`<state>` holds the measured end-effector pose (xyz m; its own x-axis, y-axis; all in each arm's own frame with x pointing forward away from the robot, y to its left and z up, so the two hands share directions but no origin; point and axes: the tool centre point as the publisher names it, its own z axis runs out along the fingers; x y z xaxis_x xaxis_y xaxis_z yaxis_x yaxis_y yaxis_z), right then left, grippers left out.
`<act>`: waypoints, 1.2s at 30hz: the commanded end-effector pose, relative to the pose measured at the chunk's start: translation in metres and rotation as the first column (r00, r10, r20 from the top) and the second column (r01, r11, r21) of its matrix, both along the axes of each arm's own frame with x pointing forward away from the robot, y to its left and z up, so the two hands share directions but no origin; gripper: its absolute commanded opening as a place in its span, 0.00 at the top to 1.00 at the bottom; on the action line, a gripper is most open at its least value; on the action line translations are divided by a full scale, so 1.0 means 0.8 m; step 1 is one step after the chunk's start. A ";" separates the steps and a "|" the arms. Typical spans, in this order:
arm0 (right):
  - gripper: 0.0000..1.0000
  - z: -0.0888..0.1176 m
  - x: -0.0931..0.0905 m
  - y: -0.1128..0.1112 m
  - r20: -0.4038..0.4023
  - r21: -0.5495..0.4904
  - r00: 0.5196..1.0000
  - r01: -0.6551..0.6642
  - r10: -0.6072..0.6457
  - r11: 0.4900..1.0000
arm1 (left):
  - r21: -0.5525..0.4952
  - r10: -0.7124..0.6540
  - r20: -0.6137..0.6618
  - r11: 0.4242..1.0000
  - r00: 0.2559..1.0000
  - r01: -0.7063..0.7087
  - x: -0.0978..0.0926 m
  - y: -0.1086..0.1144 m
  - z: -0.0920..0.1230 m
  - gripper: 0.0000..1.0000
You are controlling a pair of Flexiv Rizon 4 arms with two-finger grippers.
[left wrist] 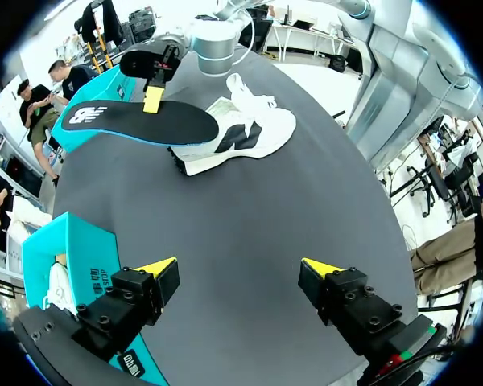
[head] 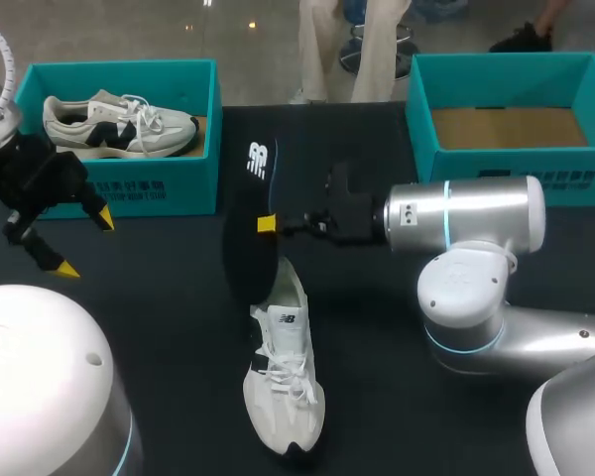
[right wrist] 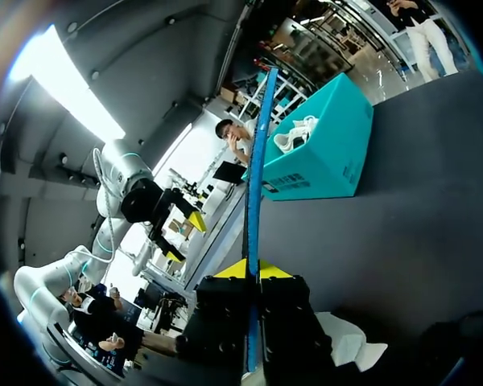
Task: Take the shoe out of the shoebox, open the shoe tongue, remove and reinsert the insole, then place the shoe into the shoebox
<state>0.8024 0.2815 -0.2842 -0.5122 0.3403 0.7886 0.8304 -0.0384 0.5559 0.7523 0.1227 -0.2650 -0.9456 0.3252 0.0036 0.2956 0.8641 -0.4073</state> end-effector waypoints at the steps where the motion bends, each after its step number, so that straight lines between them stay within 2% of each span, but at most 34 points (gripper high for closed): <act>1: 1.00 -0.004 -0.005 0.000 0.003 0.012 1.000 0.014 -0.014 1.000 | 0.002 0.000 0.001 1.000 1.000 0.000 -0.001 0.001 0.000 0.00; 19: 1.00 -0.018 -0.009 -0.007 -0.015 0.038 1.000 0.022 -0.022 0.999 | 0.002 0.000 0.001 1.000 1.000 0.000 -0.001 0.001 0.000 0.00; 36: 1.00 -0.008 0.002 -0.029 0.000 0.039 0.999 0.045 -0.045 0.998 | 0.002 0.000 0.001 1.000 1.000 0.000 -0.001 0.001 0.000 0.00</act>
<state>0.8056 0.2611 -0.2914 -0.4975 0.3310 0.8018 0.8265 -0.0998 0.5540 0.7523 0.1227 -0.2653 -0.9457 0.3252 0.0031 0.2958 0.8641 -0.4072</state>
